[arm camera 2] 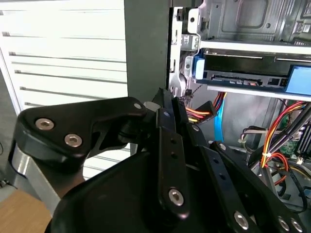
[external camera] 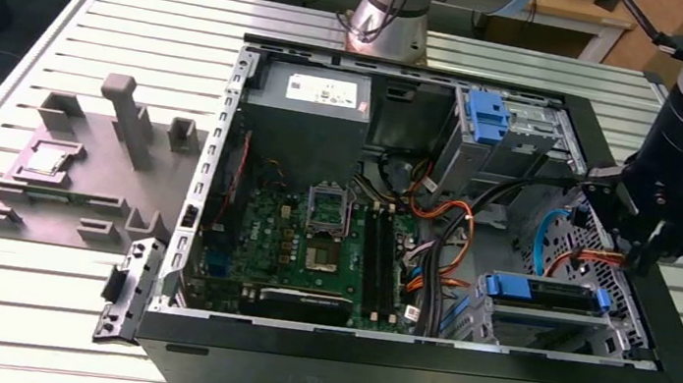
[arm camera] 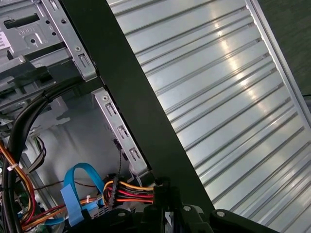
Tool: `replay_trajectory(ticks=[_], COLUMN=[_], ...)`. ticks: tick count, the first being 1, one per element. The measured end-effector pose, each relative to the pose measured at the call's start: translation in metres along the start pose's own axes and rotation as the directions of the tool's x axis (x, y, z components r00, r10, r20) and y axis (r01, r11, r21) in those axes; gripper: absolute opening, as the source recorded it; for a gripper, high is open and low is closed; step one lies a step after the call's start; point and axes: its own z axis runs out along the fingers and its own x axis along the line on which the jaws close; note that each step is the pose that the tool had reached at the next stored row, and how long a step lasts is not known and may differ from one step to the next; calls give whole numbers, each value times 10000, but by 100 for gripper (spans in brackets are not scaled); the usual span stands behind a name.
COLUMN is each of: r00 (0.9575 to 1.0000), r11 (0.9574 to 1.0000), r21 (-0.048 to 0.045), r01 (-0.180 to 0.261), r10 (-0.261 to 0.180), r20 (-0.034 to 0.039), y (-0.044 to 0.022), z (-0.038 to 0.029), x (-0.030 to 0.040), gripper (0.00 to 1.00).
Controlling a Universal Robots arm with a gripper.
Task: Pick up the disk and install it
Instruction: 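Insert the first disk wire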
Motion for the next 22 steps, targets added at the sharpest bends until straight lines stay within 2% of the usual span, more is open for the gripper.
replay_trajectory(ticks=[9,12,14,20,22], r00=[10000,9991,9970,9852,9834], r11=[10000,9990,9967,9839,9820], r21=[5,131,238,510,539], r01=[-6,-417,-775,-1712,-1813], r10=[6,417,773,1704,1803], r20=[10,51,89,207,223], y=[-55,-54,-54,-54,-54], z=[-53,-54,-53,-53,-54], x=[88,89,89,89,90], gripper=[16,16,16,16,16])
